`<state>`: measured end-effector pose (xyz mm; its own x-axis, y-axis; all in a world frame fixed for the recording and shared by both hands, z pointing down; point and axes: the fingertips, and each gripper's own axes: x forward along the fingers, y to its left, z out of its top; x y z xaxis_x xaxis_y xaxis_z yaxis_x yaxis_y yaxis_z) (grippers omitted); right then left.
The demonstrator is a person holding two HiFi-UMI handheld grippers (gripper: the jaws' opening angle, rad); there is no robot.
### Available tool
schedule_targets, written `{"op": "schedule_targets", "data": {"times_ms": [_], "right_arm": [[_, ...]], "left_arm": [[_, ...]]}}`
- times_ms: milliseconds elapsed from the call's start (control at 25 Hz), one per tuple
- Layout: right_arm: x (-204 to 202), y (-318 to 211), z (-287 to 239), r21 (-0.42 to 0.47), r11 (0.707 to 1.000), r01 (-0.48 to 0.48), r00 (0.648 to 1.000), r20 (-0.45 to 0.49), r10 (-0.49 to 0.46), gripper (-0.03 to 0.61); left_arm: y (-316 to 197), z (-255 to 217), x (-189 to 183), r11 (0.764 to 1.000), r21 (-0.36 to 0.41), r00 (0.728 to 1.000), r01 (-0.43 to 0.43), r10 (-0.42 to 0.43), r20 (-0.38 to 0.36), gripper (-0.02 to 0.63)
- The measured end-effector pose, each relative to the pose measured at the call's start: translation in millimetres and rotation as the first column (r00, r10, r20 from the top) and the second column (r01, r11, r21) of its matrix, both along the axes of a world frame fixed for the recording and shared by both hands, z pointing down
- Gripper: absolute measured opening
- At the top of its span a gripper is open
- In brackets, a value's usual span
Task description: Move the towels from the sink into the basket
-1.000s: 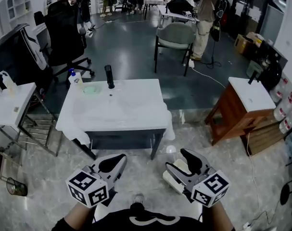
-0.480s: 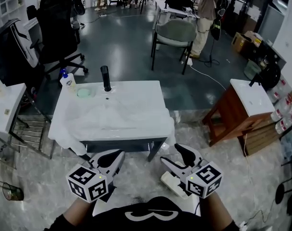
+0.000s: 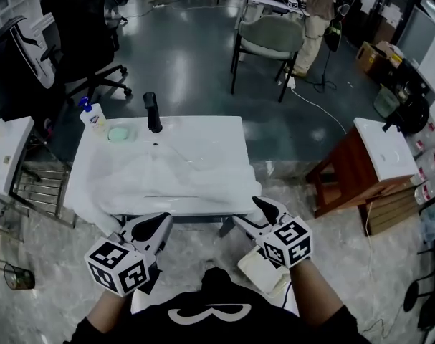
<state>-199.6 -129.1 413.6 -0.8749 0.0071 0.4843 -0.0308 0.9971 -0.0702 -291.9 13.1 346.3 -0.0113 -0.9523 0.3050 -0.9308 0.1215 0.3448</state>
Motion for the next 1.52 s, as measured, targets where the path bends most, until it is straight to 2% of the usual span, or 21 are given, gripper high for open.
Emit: {"op": "schedule_targets", "data": {"times_ms": [120,280,560,760,880,1000,1160,1240,1320,1520], "right_arm": [[-21,-27,21,0.05,0.997,0.059,0.996,-0.071,-0.055,0.27],[-46,-50,50,0.059,0.99,0.128,0.982,-0.149,-0.118,0.279],[-70,-75,97,0.058,0.961,0.269,0.928,-0.283,-0.242,0.337],[-77,-88,124,0.034,0.949,0.315,0.894,-0.346,-0.284,0.346],[-77,-89,137,0.01,0.945,0.327,0.877,-0.377,-0.299,0.351],[-77,-89,142,-0.016,0.946,0.323,0.874,-0.379,-0.305,0.35],[-80,-90,142,-0.011,0.946,0.325,0.867,-0.396,-0.302,0.347],[-80,-89,141,-0.008,0.945,0.327,0.865,-0.4,-0.303,0.311],[-80,-89,140,-0.005,0.946,0.324,0.866,-0.401,-0.299,0.228],[-75,-83,139,0.012,0.962,0.272,0.885,-0.395,-0.245,0.134]], "left_arm": [[-22,-1,-18,0.999,-0.014,0.999,0.031,-0.032,-0.004,0.006],[-47,3,-39,0.997,-0.029,0.997,0.071,-0.072,-0.002,0.006],[-72,21,-66,0.989,-0.056,0.99,0.137,-0.139,-0.025,0.006],[-84,27,-71,0.986,-0.034,0.983,0.163,-0.166,-0.074,0.006],[-84,27,-75,0.978,-0.028,0.976,0.205,-0.206,-0.063,0.006],[-83,22,-75,0.974,-0.004,0.972,0.228,-0.228,-0.054,0.006],[-85,25,-75,0.977,-0.004,0.975,0.214,-0.214,-0.064,0.006],[-86,27,-74,0.978,-0.002,0.975,0.209,-0.208,-0.074,0.005],[-87,29,-73,0.98,0.002,0.976,0.201,-0.2,-0.086,0.006],[-81,38,-72,0.985,-0.017,0.979,0.174,-0.175,-0.106,0.006]]}}
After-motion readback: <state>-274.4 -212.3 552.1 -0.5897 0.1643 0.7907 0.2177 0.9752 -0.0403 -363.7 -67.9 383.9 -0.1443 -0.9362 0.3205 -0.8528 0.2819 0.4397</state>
